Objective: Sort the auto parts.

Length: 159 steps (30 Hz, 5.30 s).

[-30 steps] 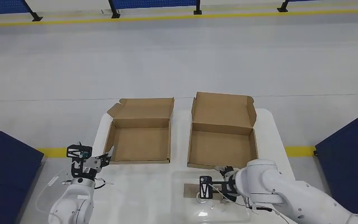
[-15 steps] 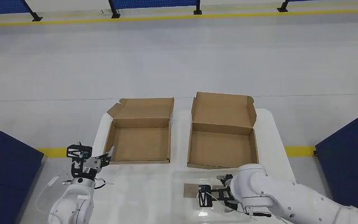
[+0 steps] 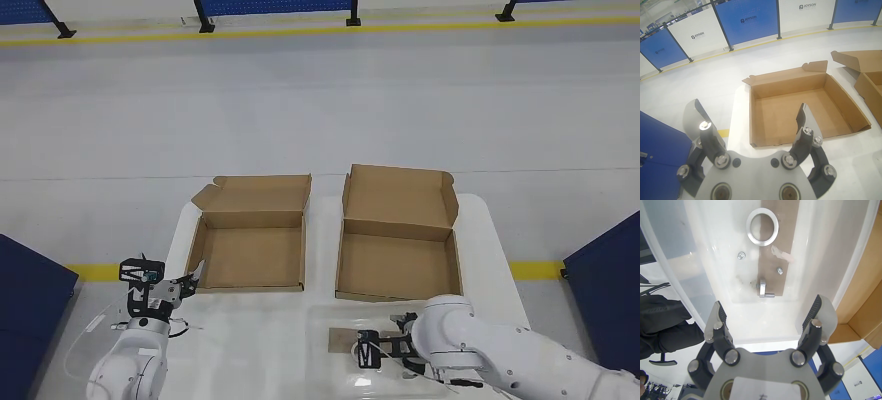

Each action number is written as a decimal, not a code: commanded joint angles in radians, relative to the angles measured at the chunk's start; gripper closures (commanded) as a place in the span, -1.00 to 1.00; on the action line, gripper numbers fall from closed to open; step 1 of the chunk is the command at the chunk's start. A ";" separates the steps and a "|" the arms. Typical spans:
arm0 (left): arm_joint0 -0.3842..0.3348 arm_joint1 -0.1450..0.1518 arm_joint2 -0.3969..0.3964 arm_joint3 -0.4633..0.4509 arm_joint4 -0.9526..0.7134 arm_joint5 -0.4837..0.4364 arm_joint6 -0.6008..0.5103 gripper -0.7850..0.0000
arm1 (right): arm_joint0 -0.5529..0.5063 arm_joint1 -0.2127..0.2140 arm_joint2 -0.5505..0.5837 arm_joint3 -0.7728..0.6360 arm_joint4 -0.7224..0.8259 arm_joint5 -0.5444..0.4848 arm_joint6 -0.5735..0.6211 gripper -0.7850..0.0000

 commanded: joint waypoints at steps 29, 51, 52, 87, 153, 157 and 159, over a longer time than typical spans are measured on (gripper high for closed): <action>0.000 0.000 0.000 0.000 0.000 0.000 0.000 -1.00 | -0.043 -0.026 -0.032 0.080 -0.091 -0.016 -0.030 -1.00; 0.000 0.000 0.000 0.000 0.000 0.000 0.000 -1.00 | -0.004 -0.081 -0.096 0.157 -0.055 -0.023 0.006 0.11; 0.000 0.000 0.000 0.000 0.000 0.000 0.000 -1.00 | -0.002 -0.083 -0.097 0.158 -0.056 -0.022 0.007 0.10; 0.000 0.000 0.000 0.000 0.000 0.000 0.000 -1.00 | -0.034 -0.136 -0.080 0.227 -0.142 0.009 0.007 1.00; 0.000 0.000 0.000 0.000 0.000 0.000 0.000 -1.00 | -0.364 0.096 0.587 0.189 0.632 -0.443 -0.414 1.00; 0.000 0.000 0.000 0.000 0.000 0.000 0.000 -1.00 | -0.364 0.096 0.587 0.189 0.632 -0.443 -0.414 1.00; 0.000 0.000 0.000 0.000 0.000 0.000 0.000 -1.00 | -0.369 0.095 0.584 0.190 0.634 -0.431 -0.424 1.00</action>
